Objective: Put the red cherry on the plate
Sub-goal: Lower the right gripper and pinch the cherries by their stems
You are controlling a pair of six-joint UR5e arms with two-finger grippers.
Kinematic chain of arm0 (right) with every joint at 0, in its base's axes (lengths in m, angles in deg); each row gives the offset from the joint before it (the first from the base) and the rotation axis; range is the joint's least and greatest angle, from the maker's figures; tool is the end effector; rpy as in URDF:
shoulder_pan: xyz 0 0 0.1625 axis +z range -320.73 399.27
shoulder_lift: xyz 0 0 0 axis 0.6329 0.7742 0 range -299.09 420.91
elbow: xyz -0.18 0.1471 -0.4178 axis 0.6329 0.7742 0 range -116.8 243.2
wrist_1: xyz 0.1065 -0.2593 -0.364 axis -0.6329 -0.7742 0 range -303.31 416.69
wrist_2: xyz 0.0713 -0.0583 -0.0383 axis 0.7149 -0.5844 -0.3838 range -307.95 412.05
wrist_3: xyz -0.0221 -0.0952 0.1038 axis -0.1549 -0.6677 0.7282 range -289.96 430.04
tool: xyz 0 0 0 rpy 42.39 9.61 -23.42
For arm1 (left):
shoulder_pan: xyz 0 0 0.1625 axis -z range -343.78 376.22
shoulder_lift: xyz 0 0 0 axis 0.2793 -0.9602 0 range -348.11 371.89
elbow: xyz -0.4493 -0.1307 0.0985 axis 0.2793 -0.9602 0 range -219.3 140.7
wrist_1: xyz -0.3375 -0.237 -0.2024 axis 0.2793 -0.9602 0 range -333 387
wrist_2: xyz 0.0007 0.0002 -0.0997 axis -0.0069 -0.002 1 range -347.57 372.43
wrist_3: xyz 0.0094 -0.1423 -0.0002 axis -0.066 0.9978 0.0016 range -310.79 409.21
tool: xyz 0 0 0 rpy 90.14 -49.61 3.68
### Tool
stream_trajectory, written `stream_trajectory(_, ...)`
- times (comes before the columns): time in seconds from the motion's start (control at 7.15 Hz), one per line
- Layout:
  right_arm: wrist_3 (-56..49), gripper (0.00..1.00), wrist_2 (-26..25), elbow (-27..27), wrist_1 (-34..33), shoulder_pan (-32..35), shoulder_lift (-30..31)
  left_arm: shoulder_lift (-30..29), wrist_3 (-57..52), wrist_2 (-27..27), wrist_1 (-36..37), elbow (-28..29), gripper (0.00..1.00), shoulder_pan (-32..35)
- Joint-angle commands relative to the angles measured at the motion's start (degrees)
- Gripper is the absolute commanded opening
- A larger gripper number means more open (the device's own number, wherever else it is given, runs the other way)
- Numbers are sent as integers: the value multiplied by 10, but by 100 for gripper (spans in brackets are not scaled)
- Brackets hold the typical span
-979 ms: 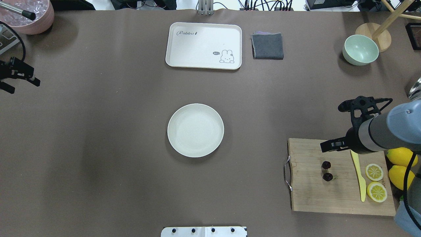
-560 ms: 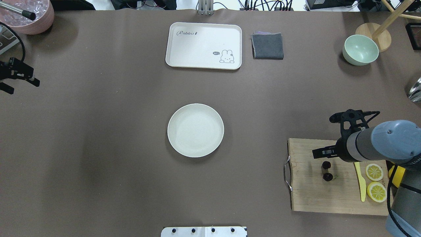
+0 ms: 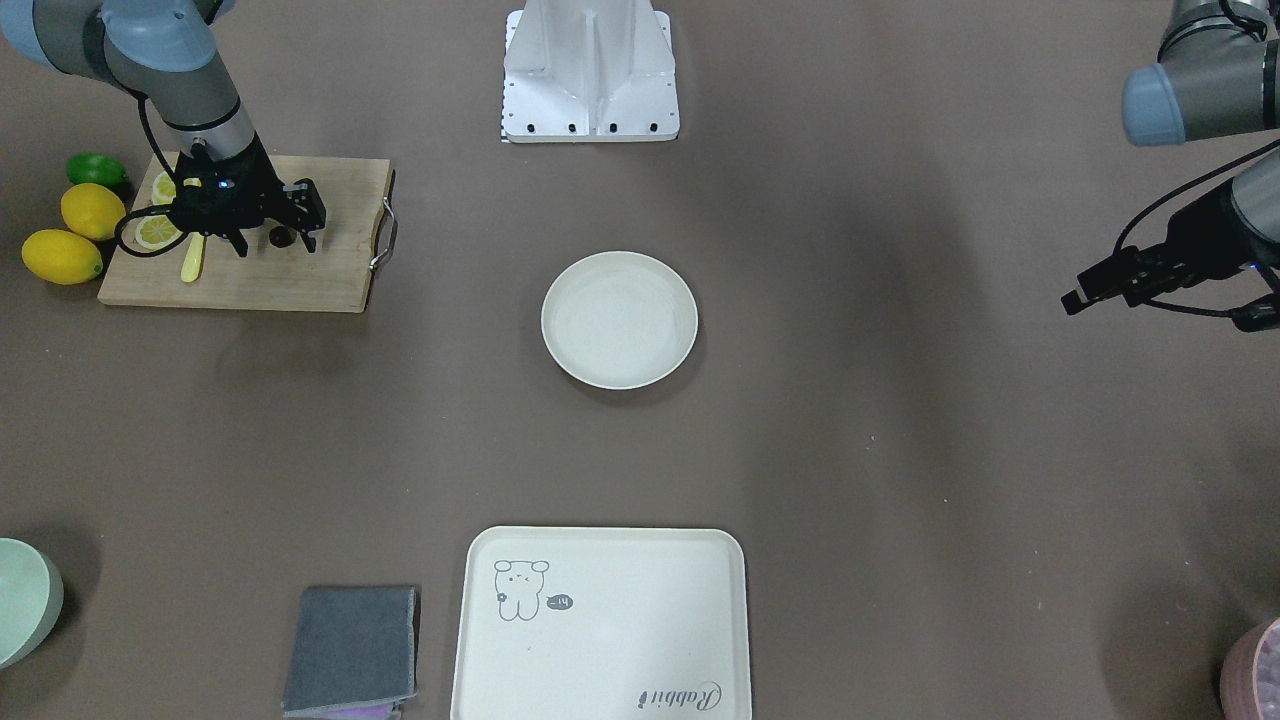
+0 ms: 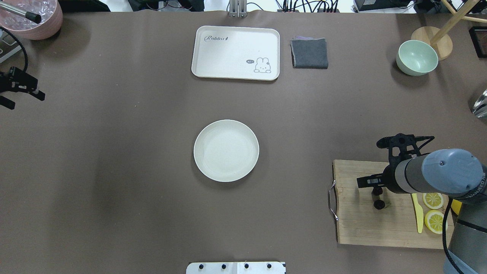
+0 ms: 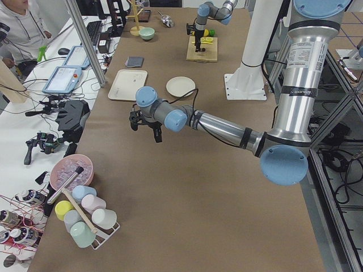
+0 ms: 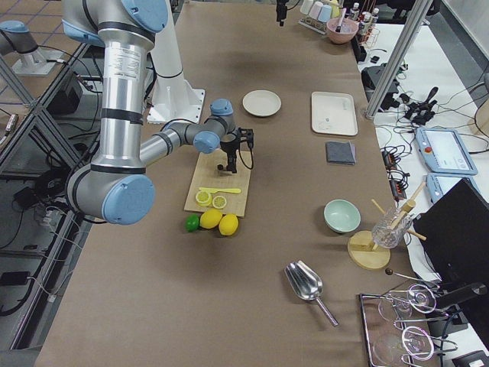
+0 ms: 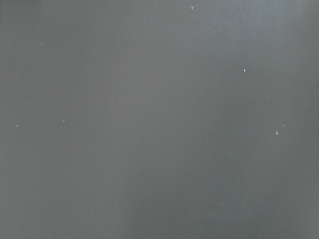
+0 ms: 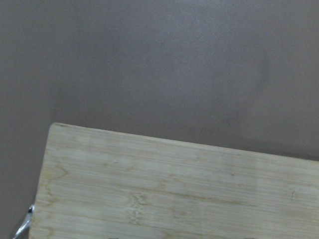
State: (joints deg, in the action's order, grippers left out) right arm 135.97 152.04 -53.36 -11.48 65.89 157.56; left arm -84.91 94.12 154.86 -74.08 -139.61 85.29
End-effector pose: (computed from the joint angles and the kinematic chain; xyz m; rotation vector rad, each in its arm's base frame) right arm -0.4215 -0.3328 0.5260 0.1605 -0.7279 -0.0211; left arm 0.1974 -0.5730 0.5376 -0.1032 0.9993 -0.1579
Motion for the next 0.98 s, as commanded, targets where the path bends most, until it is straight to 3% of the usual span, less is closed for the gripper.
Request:
stream_trajectory(0.0,9,78,-8,-2,7,-10,6,0,0,0,0,-1,95,0)
stream_trajectory(0.28,9,55,-8,1,64,-13,42,0,0,0,0,-1,95,0)
stream_trajectory(0.7,12,5,-26,2,67,-22,47,1,2,0,0,-8,96,0)
stream_trajectory(0.84,16,0,-28,1,67,-25,46,1,2,0,0,-9,96,0)
